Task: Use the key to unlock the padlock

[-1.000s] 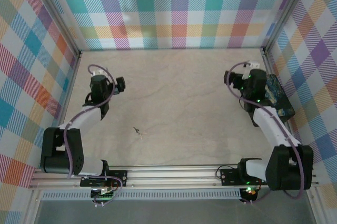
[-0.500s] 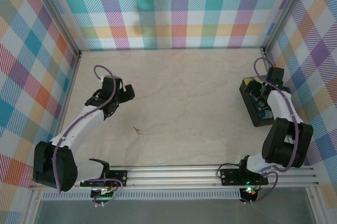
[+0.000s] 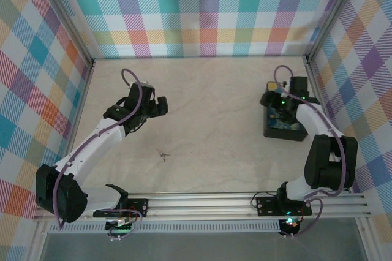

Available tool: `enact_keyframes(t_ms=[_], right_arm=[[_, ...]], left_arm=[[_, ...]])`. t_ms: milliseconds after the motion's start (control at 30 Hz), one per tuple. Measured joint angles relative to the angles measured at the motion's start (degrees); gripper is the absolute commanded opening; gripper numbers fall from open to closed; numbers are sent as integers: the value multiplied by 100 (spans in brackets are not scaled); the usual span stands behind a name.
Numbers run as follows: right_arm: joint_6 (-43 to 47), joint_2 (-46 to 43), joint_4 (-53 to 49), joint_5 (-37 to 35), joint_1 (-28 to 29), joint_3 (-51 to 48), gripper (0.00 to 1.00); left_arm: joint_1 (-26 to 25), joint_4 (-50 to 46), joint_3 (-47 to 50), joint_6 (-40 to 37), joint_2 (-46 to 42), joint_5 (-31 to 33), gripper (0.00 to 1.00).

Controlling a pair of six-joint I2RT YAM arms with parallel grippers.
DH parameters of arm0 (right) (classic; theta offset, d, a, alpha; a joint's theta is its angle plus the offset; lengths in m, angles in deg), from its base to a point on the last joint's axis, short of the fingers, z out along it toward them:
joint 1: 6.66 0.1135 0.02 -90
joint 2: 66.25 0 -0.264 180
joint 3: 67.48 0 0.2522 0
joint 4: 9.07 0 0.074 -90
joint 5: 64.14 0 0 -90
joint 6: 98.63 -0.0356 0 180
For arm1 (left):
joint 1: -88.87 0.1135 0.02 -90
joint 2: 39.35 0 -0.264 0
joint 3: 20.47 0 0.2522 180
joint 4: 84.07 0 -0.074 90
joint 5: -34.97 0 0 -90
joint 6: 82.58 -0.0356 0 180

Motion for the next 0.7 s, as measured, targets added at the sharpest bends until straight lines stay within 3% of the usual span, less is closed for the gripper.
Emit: enact_keyframes(t_ms=[200,333,500,700], right_arm=[[-776,177,634,715,1401,-22,86],[-1215,299,708,1207,1939,184,87],[-1132,52,120,813,1851,588,88],[-837,-584,-354,166,1217,192,89]], left_arm=[[-245,-11,-20,203,356,-229,100],[-317,-26,-20,387,549,-540,100],[-437,-122,-20,531,581,-1032,98],[-992,-155,-9,634,586,-1600,98]])
